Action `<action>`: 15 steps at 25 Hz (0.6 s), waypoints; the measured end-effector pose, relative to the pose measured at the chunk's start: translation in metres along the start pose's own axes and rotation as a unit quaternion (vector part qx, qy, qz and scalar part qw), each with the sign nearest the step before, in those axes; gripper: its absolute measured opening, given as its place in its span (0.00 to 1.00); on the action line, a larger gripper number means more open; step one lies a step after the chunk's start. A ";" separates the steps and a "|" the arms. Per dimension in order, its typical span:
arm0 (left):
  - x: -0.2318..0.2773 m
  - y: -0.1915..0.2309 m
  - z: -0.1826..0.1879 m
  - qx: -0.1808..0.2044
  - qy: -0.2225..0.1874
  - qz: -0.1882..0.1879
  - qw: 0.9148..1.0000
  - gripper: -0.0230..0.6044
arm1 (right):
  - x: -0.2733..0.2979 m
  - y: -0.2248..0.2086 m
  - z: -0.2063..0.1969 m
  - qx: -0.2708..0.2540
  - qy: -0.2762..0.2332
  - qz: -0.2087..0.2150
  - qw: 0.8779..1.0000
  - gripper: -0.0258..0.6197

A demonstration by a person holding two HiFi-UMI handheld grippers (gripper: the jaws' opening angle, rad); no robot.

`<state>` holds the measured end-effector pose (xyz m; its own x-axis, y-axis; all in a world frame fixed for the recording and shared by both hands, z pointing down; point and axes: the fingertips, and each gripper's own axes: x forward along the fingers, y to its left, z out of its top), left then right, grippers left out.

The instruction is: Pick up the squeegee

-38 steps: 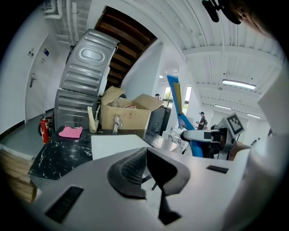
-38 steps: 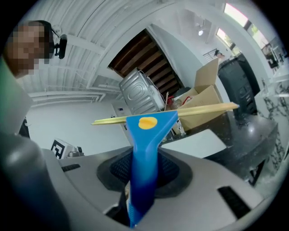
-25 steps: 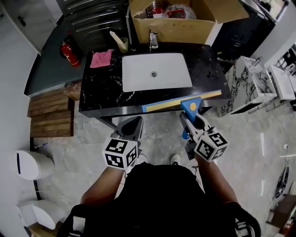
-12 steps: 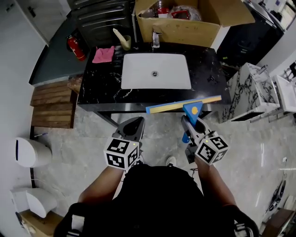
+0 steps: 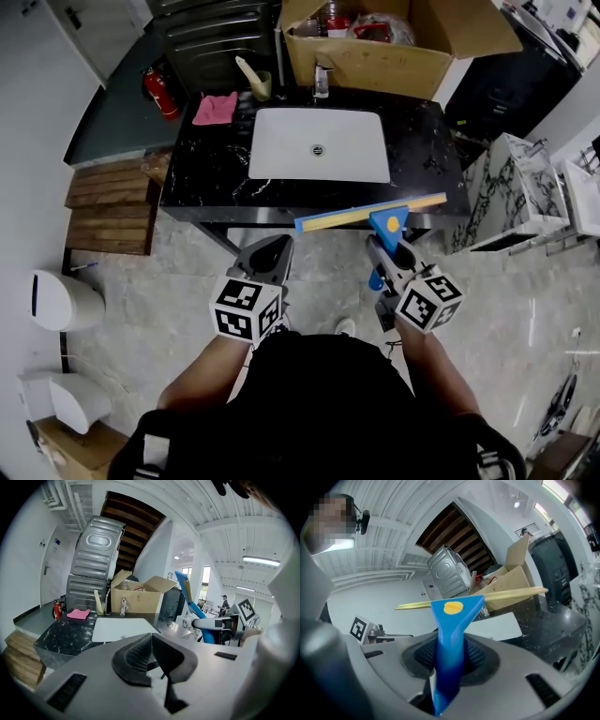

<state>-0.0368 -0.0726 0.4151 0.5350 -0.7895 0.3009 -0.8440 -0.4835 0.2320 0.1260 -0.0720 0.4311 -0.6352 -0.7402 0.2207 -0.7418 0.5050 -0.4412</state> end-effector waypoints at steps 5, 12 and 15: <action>0.001 0.003 0.003 0.000 -0.001 -0.001 1.000 0.06 | 0.002 0.007 0.003 -0.005 0.003 -0.001 1.000 0.21; 0.002 0.004 0.003 0.001 -0.002 -0.006 1.000 0.06 | 0.002 0.005 0.002 0.000 -0.008 -0.004 1.000 0.21; 0.003 0.003 0.003 0.001 0.001 -0.011 1.000 0.06 | 0.001 0.005 0.003 0.002 -0.006 -0.010 1.000 0.21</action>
<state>-0.0372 -0.0775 0.4142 0.5532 -0.7784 0.2969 -0.8323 -0.5013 0.2364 0.1219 -0.0716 0.4270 -0.6182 -0.7551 0.2185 -0.7530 0.4891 -0.4402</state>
